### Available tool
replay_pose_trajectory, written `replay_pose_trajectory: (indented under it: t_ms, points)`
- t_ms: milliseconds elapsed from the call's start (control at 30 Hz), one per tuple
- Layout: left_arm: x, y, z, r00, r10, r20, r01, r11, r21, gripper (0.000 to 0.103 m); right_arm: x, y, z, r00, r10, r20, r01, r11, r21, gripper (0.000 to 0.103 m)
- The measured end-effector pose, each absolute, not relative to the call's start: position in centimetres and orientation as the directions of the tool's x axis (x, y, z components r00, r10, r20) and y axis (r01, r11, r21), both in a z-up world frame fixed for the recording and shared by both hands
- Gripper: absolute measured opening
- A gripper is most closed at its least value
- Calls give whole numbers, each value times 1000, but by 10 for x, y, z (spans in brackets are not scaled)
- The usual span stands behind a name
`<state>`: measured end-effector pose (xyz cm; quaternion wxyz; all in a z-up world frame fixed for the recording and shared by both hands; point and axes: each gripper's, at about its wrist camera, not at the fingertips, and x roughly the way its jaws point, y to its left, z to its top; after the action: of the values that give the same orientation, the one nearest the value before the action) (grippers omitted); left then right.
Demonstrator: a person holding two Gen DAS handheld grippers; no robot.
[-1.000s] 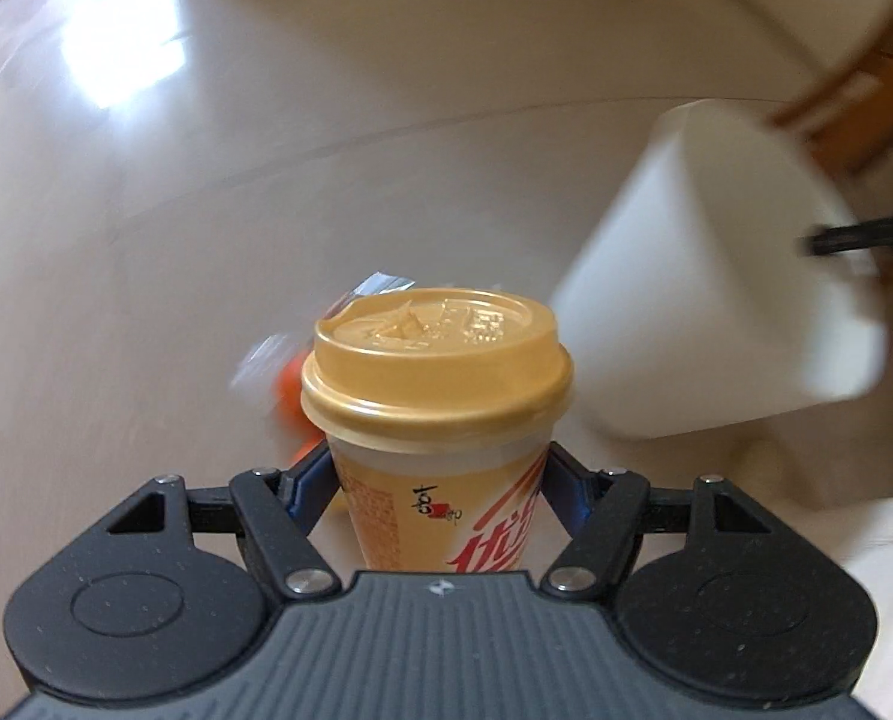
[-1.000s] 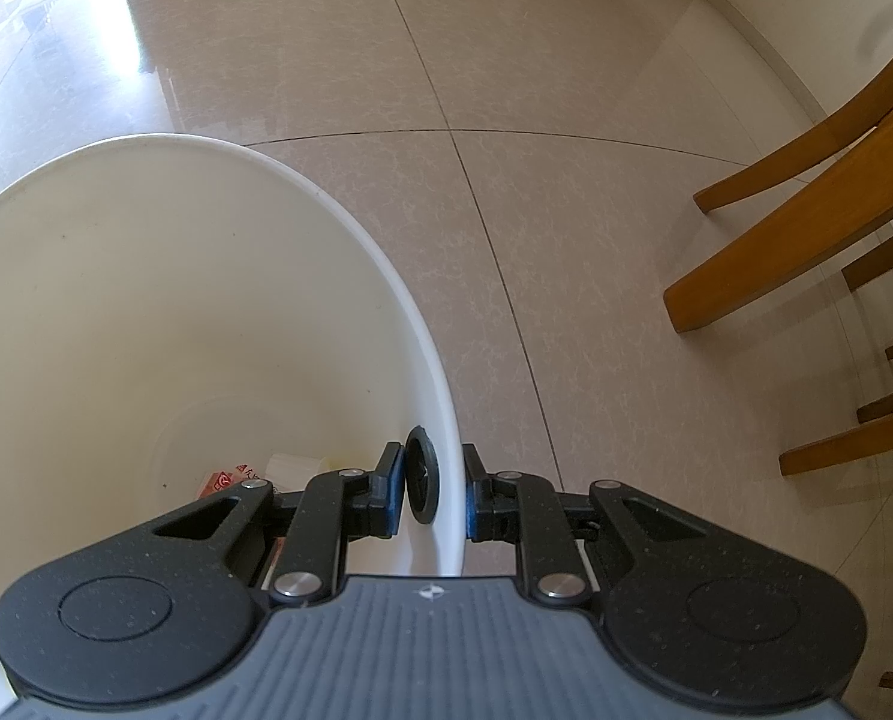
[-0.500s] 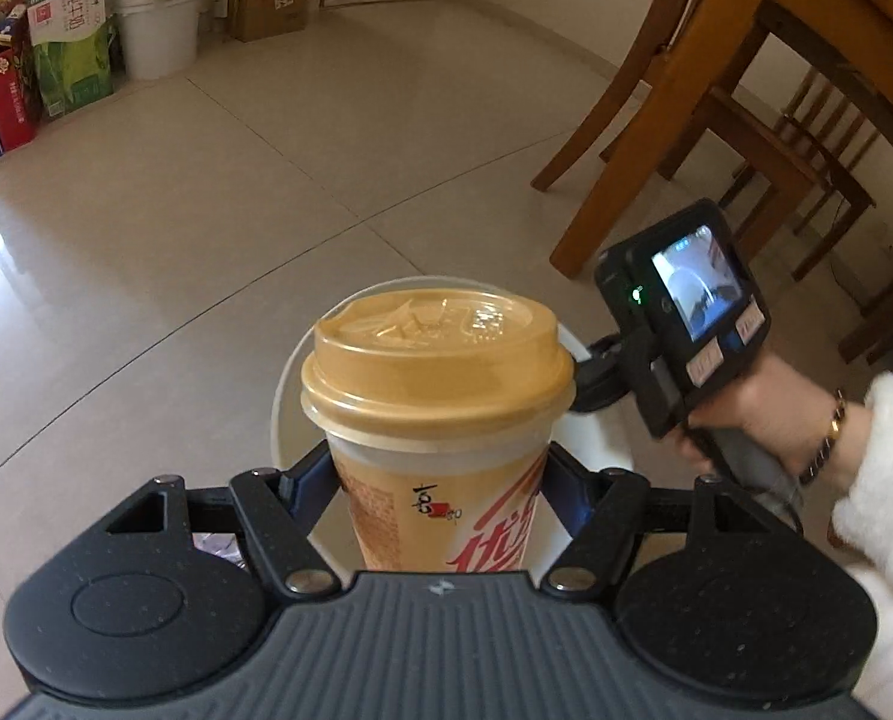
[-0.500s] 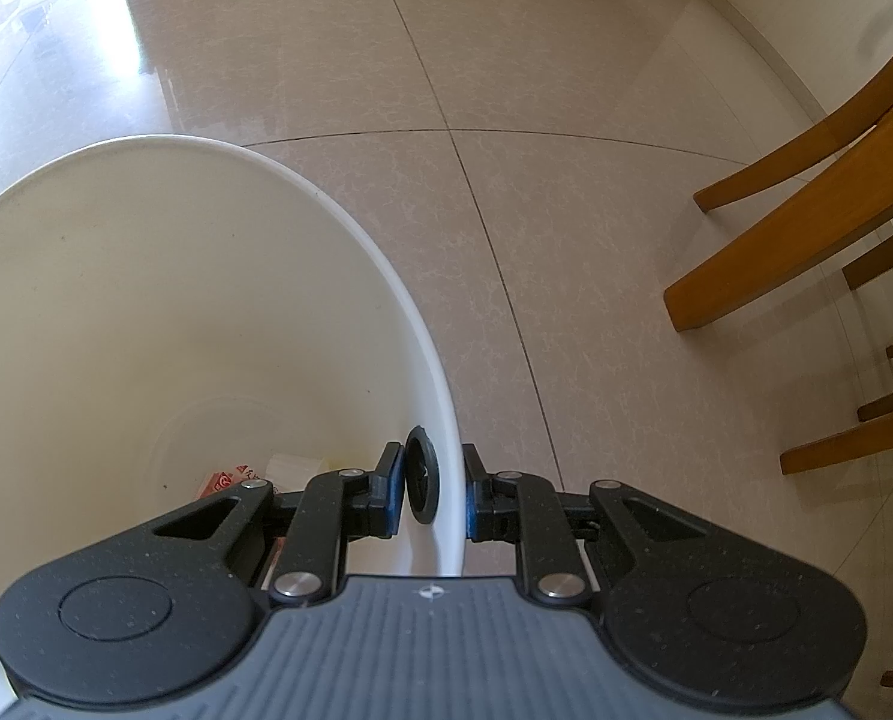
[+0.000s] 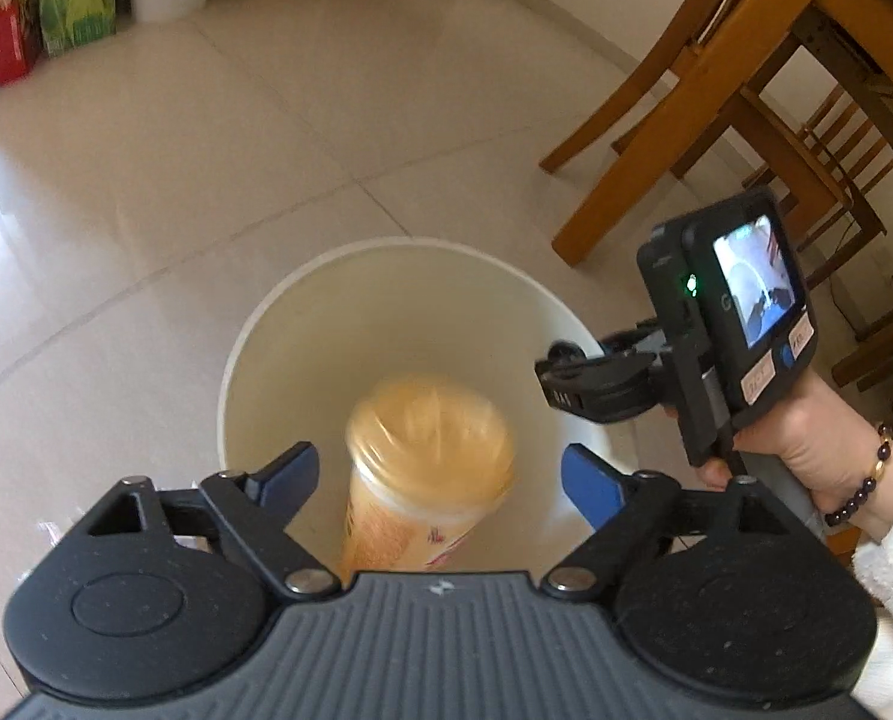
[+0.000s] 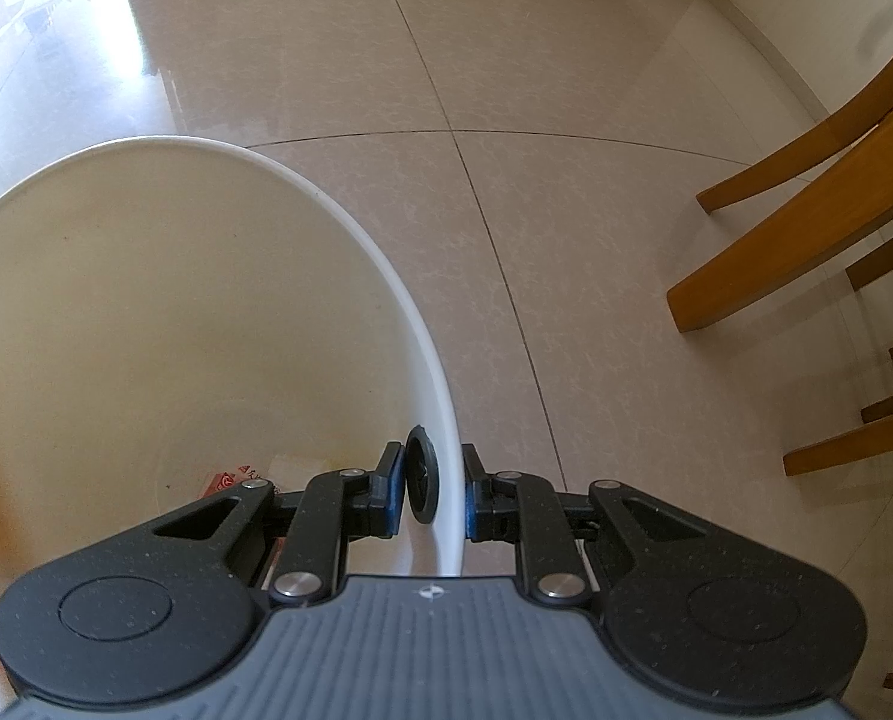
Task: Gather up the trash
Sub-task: 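Carry the milk-tea cup over the bin and release it with the left gripper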
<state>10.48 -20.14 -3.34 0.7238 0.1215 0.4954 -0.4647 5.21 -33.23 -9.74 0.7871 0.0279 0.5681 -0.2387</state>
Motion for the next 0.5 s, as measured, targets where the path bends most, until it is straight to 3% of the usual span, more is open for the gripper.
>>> replay_pose_trajectory:
  t_ms: [500]
  points:
    - [109, -143, -15, 256, -539, -803, 822, 558, -112, 98, 52, -333, -98, 240, -344, -908, 406, 885, -228, 21]
